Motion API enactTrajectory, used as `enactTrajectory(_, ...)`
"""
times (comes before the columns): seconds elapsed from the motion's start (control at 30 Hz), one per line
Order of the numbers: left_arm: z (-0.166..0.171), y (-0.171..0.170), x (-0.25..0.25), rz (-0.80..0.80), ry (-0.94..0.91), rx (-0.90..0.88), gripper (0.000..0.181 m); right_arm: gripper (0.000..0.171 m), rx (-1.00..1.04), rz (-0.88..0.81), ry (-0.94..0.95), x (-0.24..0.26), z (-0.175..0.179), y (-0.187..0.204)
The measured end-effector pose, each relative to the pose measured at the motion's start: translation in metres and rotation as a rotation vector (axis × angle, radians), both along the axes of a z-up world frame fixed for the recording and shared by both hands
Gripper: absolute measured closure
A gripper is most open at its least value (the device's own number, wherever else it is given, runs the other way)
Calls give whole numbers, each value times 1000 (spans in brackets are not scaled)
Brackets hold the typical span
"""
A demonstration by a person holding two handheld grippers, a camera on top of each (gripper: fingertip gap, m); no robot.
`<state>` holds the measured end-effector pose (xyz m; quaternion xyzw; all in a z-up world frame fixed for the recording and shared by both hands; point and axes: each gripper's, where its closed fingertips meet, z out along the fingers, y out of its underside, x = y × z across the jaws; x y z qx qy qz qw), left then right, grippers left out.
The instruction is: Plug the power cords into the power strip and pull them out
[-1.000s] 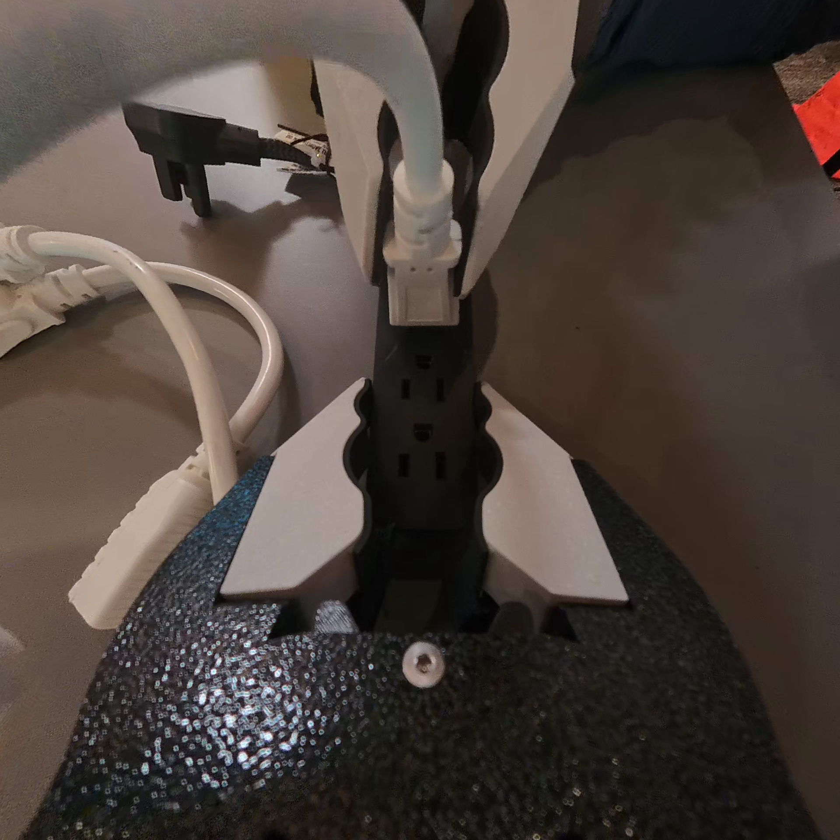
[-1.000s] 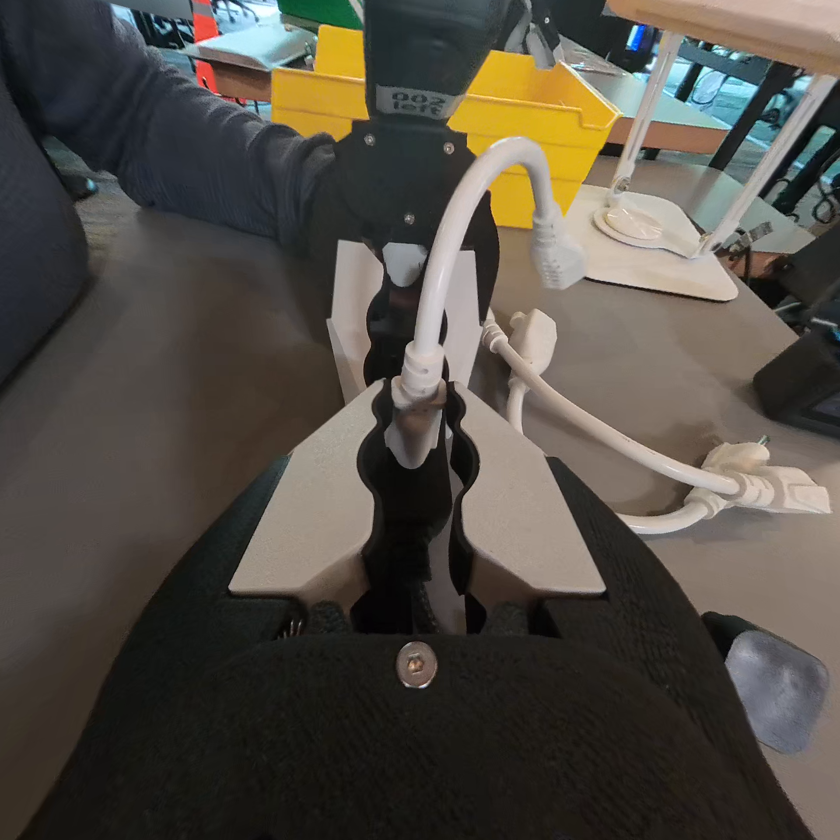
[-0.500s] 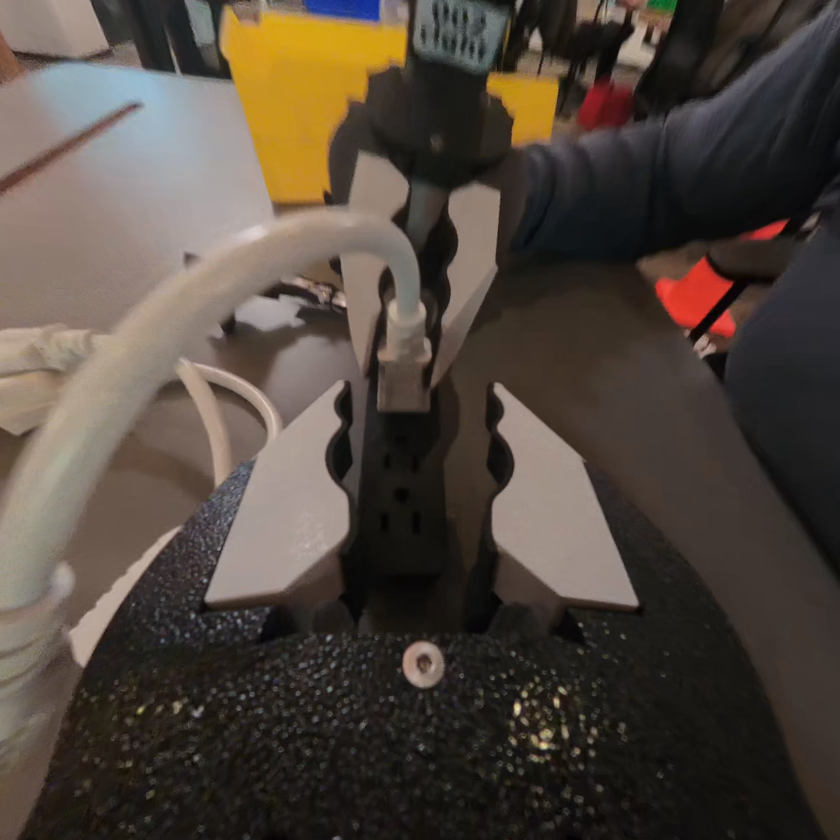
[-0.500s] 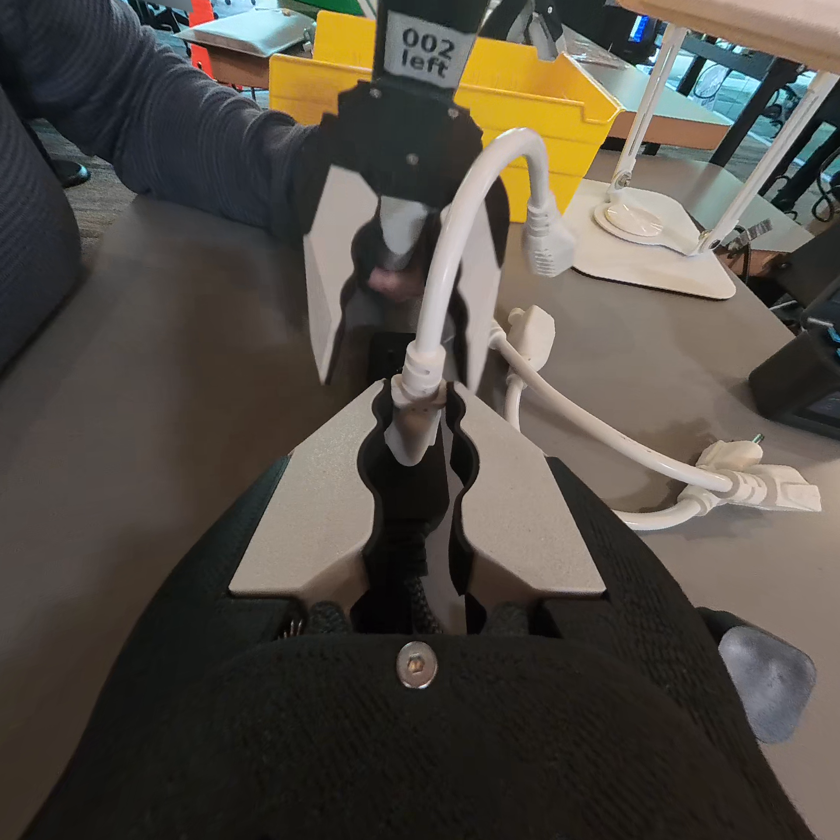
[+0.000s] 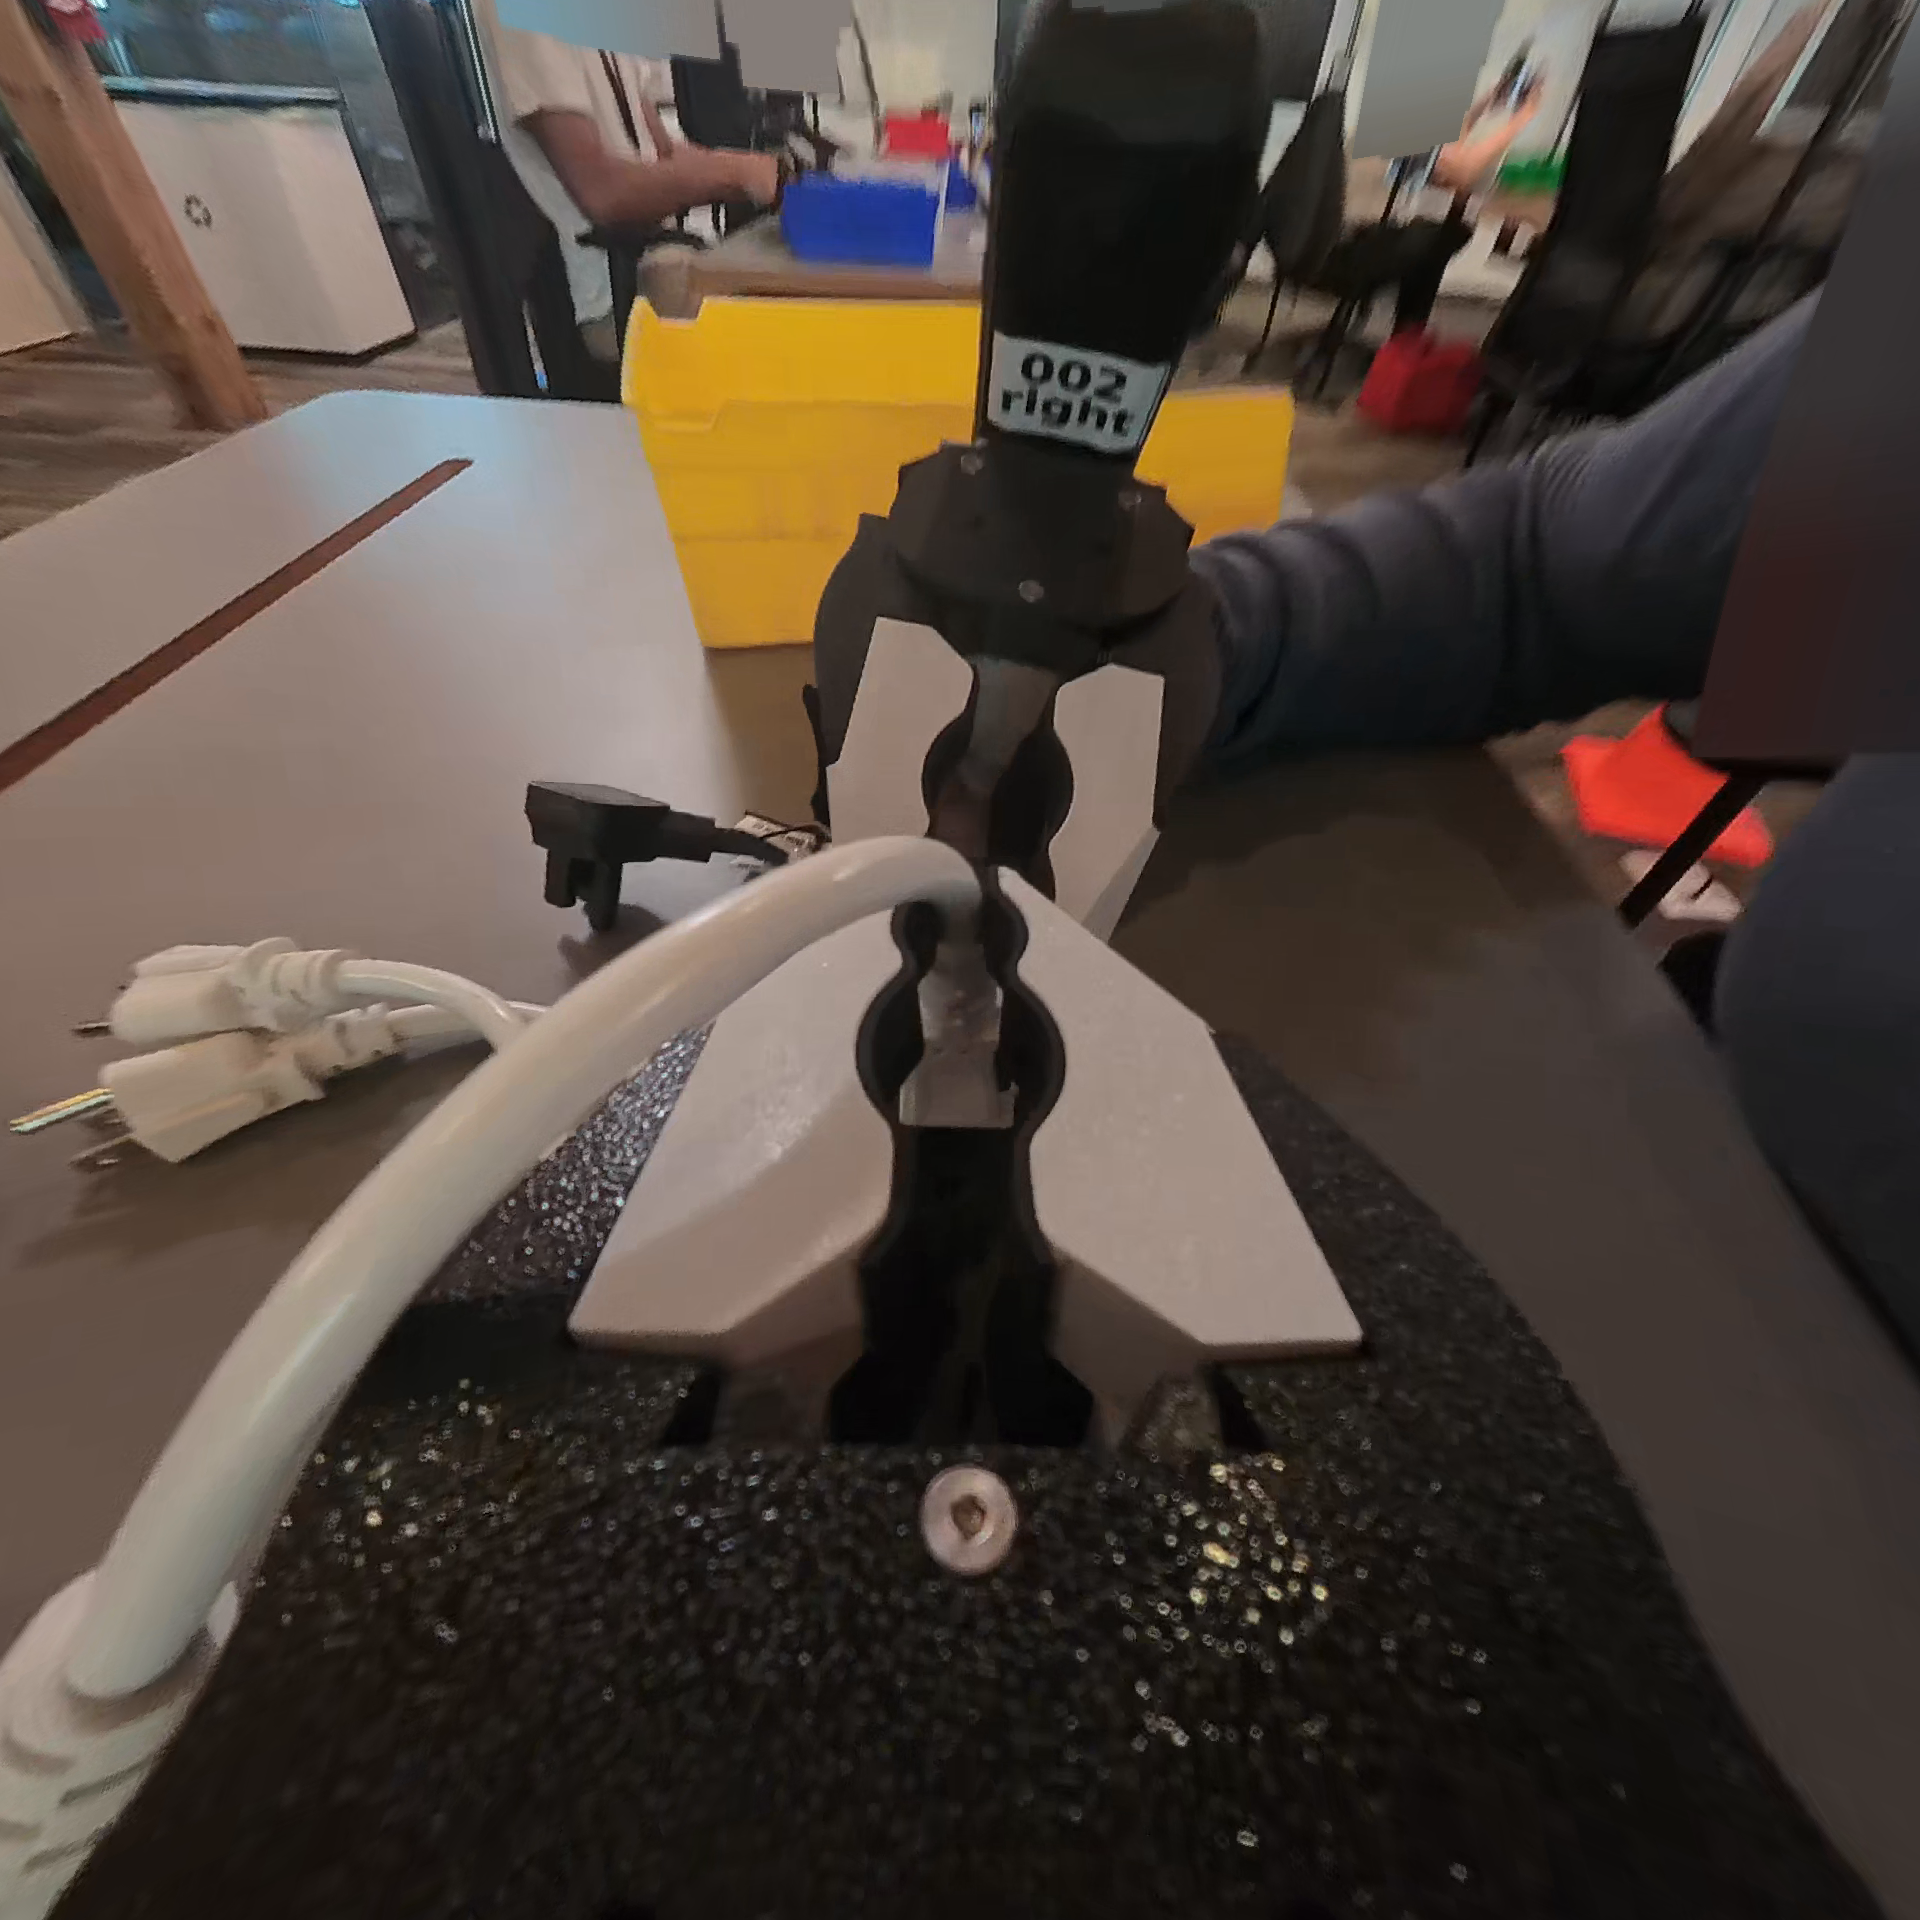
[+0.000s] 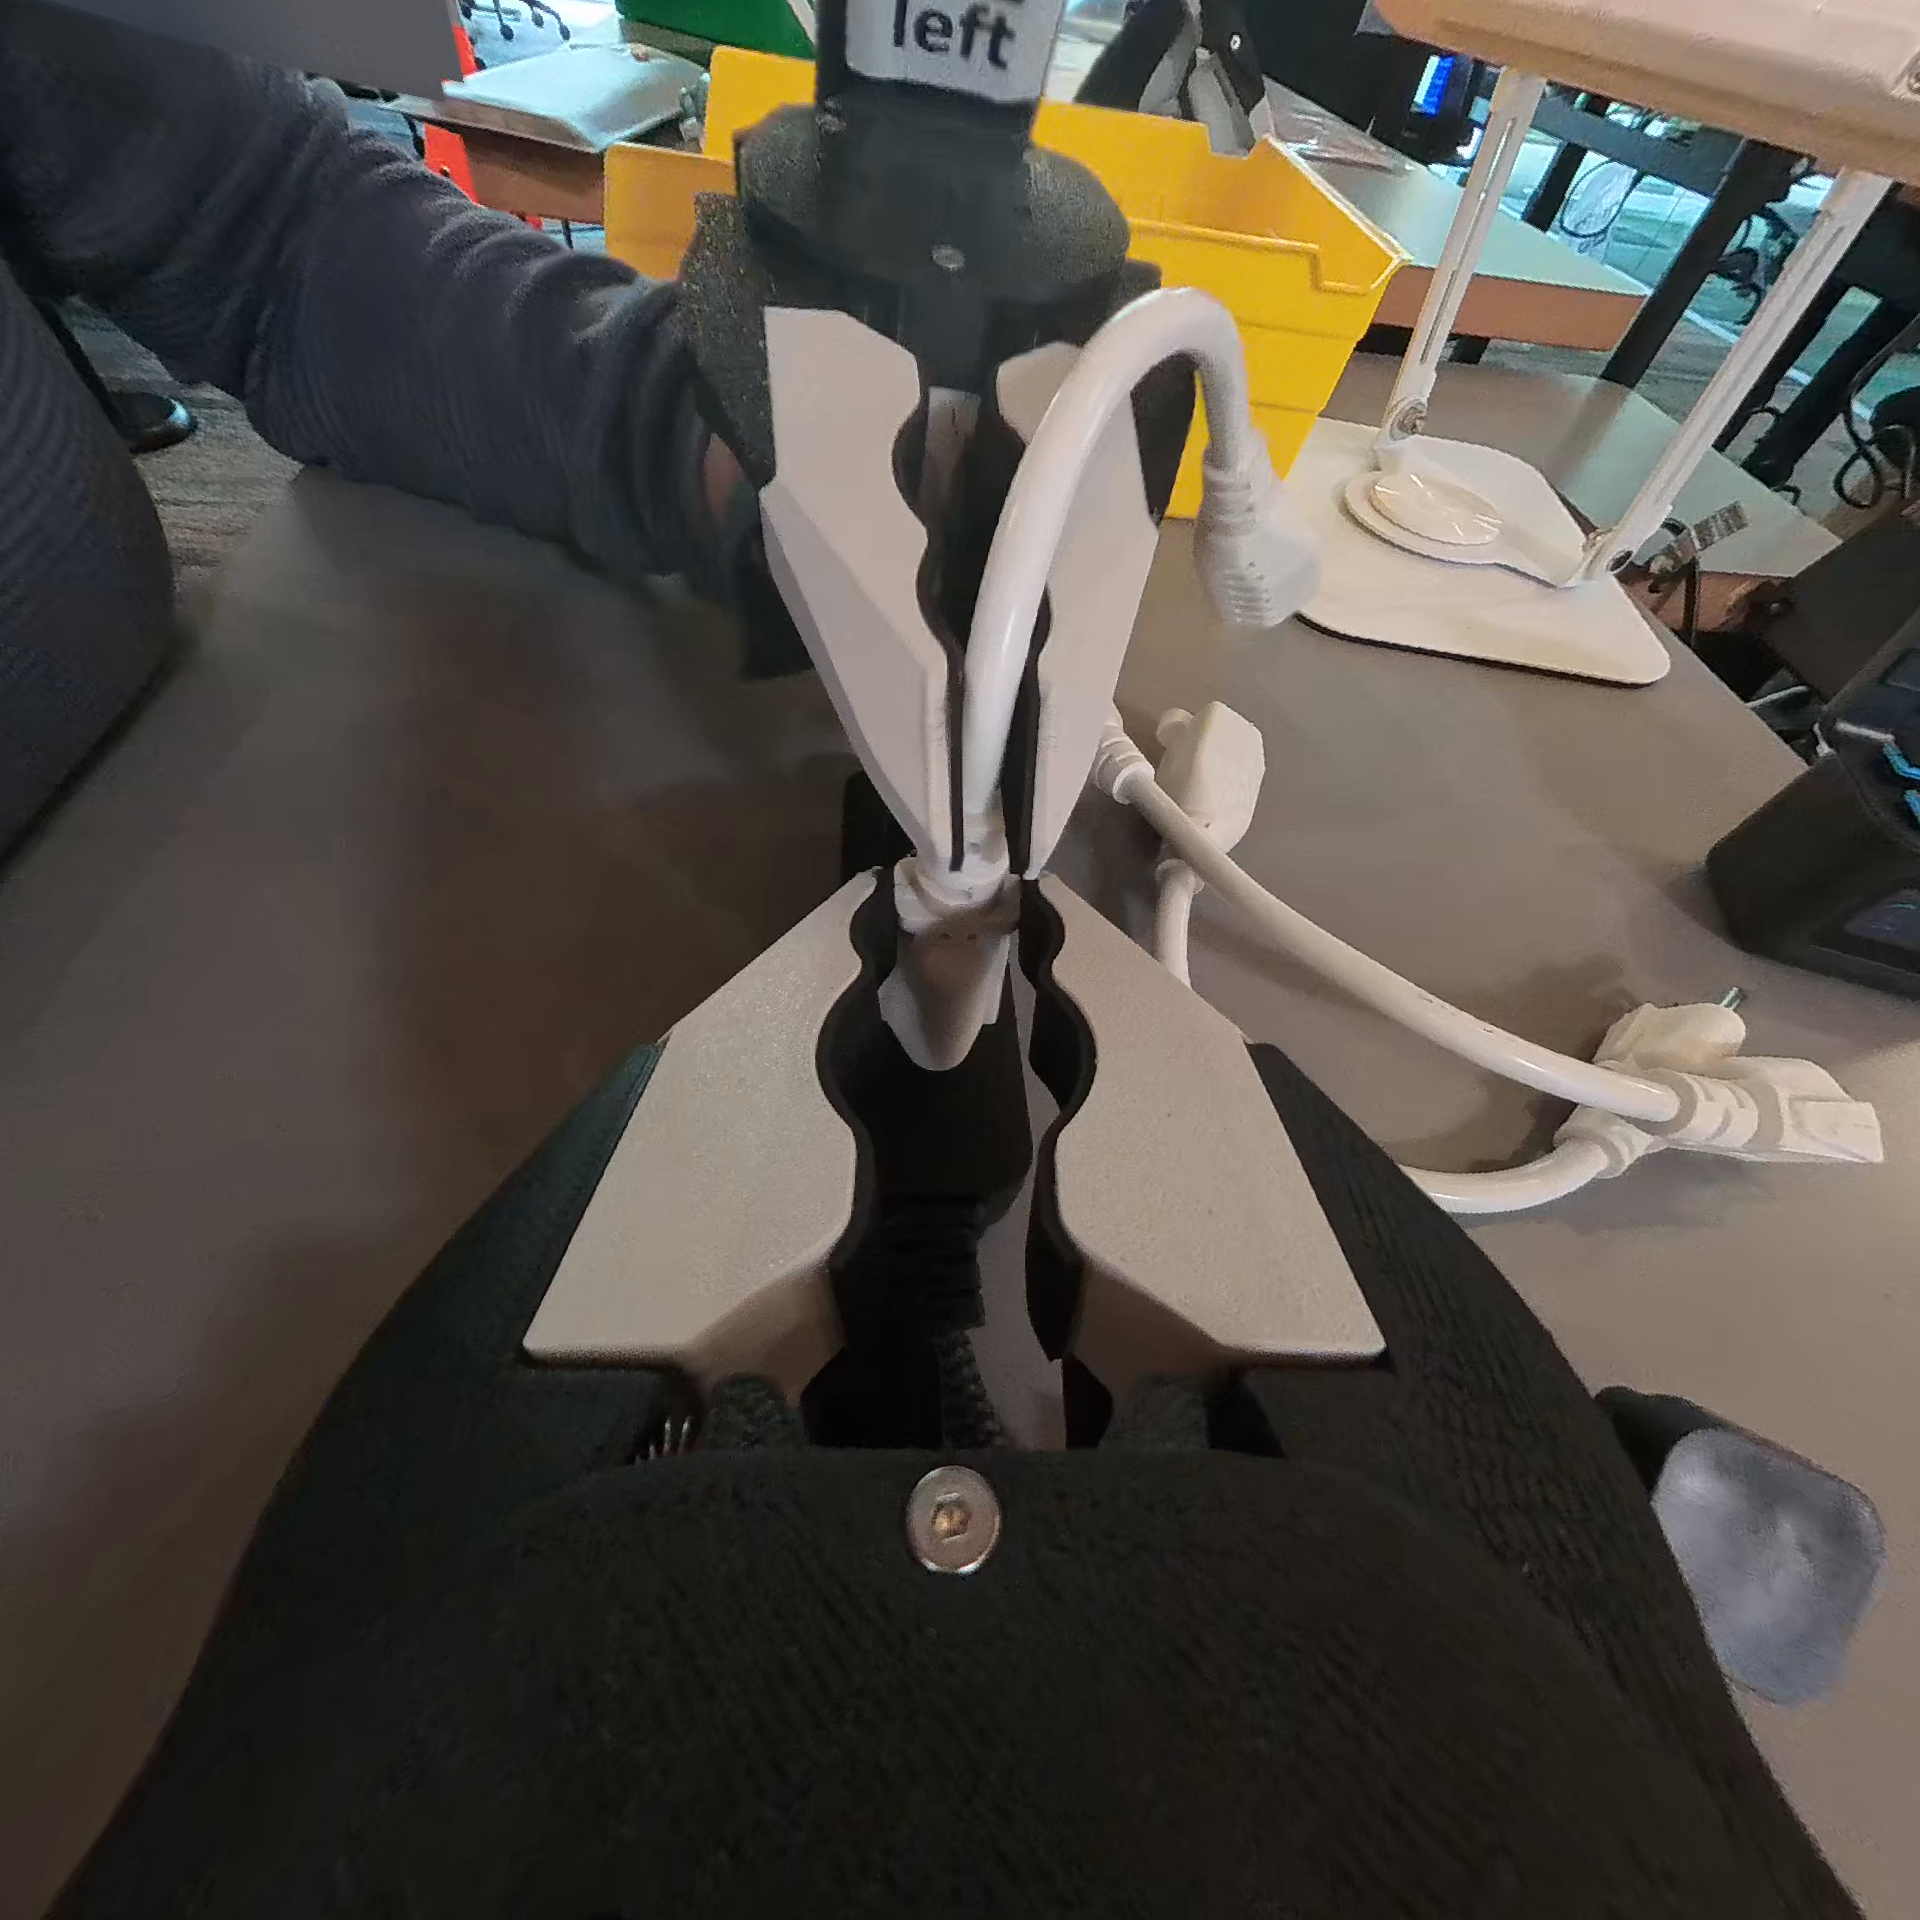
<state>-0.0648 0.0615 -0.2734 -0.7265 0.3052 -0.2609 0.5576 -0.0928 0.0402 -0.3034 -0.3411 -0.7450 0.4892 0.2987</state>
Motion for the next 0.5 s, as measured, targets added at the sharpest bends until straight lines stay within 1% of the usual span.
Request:
enactTrajectory(0.17, -1, -1, 1, -12, 31, 0, 174, 147, 29, -16, -2, 1, -1, 0)
enactTrajectory(0.3, -1, -4, -2, -33, -21, -19, 175, 147, 32, -36, -2, -2, -1, -2)
enactTrajectory(0.5, -1, -3, -1, -46, -35, -27, 175, 147, 12, -30, -14, -2, -2, -1)
